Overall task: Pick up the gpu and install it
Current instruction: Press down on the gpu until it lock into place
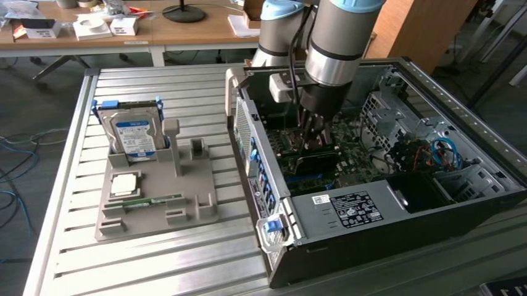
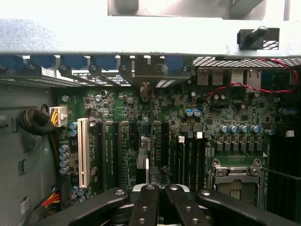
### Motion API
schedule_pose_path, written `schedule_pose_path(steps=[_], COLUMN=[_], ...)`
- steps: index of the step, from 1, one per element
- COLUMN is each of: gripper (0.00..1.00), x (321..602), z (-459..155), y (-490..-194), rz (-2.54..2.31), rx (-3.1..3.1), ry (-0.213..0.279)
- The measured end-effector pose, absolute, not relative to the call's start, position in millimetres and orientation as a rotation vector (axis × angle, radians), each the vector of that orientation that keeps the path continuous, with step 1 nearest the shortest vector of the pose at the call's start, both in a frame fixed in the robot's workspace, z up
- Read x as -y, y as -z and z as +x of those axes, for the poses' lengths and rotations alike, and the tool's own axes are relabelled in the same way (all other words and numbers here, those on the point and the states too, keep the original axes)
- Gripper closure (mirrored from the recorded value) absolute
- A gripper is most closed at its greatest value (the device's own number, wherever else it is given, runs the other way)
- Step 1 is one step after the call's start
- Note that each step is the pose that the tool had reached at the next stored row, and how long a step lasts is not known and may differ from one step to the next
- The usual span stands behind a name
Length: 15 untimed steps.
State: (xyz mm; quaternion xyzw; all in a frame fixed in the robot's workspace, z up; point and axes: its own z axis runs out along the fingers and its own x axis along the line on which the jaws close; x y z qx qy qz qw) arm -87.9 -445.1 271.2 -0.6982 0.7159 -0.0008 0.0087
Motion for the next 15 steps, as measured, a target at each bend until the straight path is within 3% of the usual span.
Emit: schedule_pose_path(steps=[15], gripper=[0.89], x=[445.6], z=[-87.3], y=[-269.0], rz=[-2.182], rx=[-2.238], ry=[0.001])
